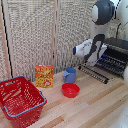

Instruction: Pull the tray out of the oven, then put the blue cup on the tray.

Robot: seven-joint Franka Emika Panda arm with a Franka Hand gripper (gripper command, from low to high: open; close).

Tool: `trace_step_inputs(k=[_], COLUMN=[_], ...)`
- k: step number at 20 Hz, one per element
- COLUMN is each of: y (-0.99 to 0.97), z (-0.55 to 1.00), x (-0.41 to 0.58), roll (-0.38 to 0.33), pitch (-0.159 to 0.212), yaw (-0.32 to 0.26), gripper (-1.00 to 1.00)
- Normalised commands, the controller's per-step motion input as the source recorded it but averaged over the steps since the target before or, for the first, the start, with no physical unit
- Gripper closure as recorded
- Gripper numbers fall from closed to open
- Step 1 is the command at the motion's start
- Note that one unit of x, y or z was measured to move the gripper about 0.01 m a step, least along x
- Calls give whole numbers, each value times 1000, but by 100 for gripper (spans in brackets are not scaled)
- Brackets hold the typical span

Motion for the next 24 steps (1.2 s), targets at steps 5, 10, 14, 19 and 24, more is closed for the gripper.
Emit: trace_step_inputs(k=[5,10,14,19,24], y=[321,330,324,417,806], z=[21,0,0,-62,-331], x=[9,36,32,79,167], roll=[324,363,359,293,83], pitch=[-126,-62,-51,-19,-22], yaw=[-163,-139,-143,-146,-90], gripper=[100,100,100,100,100])
